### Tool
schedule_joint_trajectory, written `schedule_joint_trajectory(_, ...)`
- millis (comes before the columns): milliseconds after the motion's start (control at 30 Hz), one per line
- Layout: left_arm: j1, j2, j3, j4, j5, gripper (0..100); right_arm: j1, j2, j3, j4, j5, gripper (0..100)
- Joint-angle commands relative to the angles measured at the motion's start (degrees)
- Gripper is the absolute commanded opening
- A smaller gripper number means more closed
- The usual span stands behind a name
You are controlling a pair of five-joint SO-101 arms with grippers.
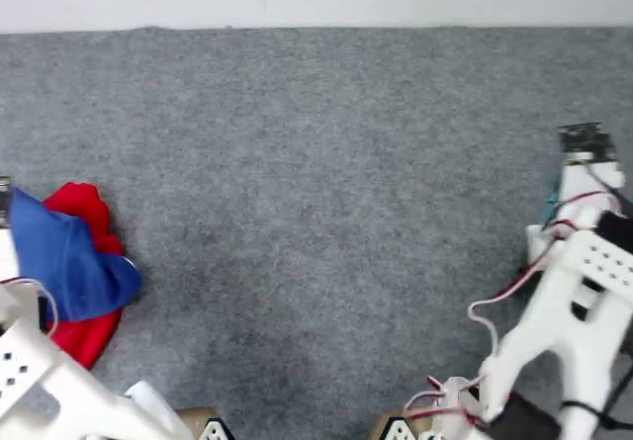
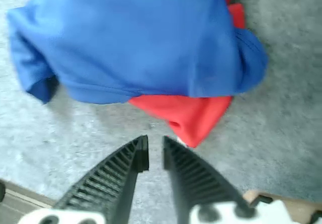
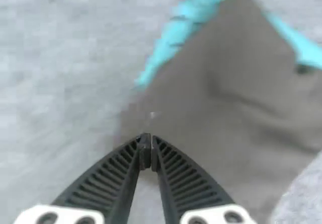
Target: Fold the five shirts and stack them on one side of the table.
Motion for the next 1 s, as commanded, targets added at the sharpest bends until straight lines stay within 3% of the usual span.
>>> schedule_joint_trajectory(0,4.4,-0.2,2.3,-0.2,-0.5,14,-5.3,-5.6,-2.5,8.9,-0.7,0.9)
schedule_joint_trajectory(167,11.5,-0.1,11.0,-9.1,-0.5,18,-8.2,-6.5,-2.5,14.5,-0.7,0.9)
schedule_joint_trajectory(333,12.2,6.0,15.3,-16.4,-0.5,19,-8.0,-6.5,-2.5,16.8,-0.7,0.9)
schedule_joint_trajectory(633,12.6,25.7,8.7,-23.1,-0.4,18,-8.2,-6.9,-2.5,20.5,-0.7,0.9)
schedule_joint_trajectory(967,17.4,45.8,8.6,-32.4,0.4,18,-8.2,-7.0,-2.6,21.1,-0.7,0.9)
